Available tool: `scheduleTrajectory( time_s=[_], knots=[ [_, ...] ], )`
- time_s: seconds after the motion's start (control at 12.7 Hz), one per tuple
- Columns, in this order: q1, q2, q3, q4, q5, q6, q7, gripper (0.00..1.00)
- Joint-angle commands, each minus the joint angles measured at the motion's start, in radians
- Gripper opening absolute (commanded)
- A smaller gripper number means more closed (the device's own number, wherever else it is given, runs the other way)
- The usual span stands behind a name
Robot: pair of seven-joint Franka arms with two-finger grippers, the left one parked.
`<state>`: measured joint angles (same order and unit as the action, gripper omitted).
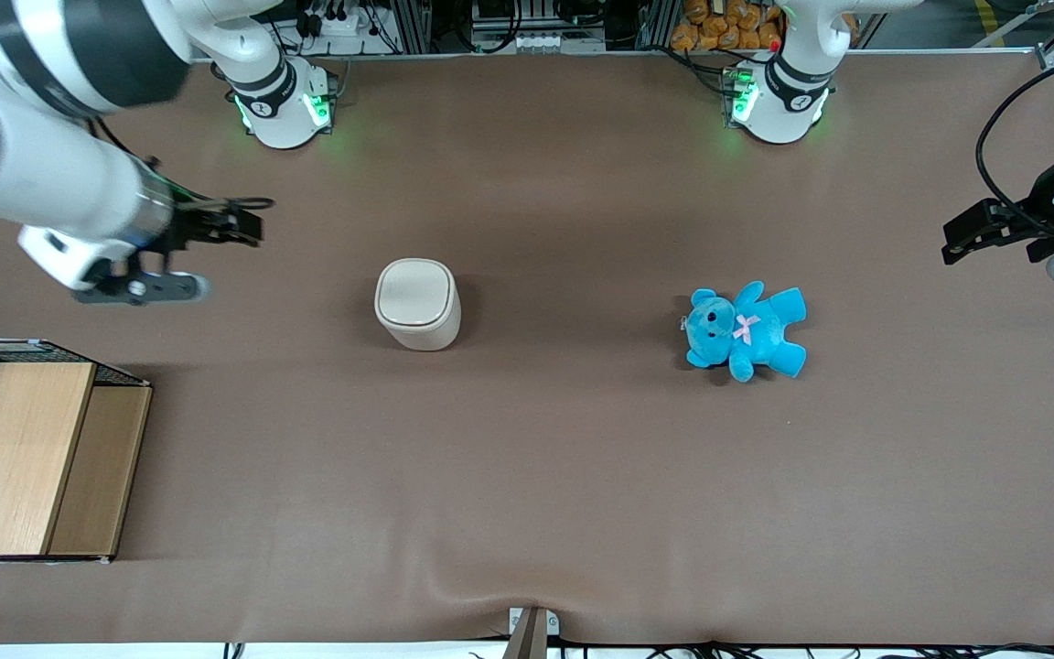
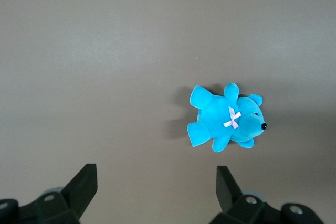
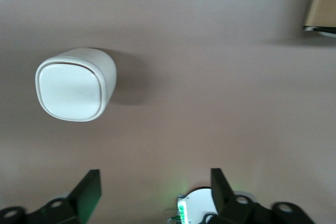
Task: Open trash can with right arm
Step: 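Lower the right gripper beside the trash can's lid edge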
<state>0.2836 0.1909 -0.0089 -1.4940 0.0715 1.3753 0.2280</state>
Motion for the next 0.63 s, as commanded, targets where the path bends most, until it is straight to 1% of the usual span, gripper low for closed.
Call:
scheduleTrajectory(
  time_s=[0.0,0.08,0.24,0.47,0.55],
  knots=[
    [0.032,0.002,-0.008,-0.089,0.053,0.091,0.019,0.00],
    [0.054,0.004,-0.008,-0.125,0.065,0.128,0.020,0.00],
    [0.092,0.033,-0.008,-0.158,0.067,0.192,0.053,0.00],
    [0.138,0.093,-0.008,-0.173,0.071,0.240,0.092,0.00],
    [0.161,0.097,-0.008,-0.216,0.071,0.270,0.100,0.00]
  ],
)
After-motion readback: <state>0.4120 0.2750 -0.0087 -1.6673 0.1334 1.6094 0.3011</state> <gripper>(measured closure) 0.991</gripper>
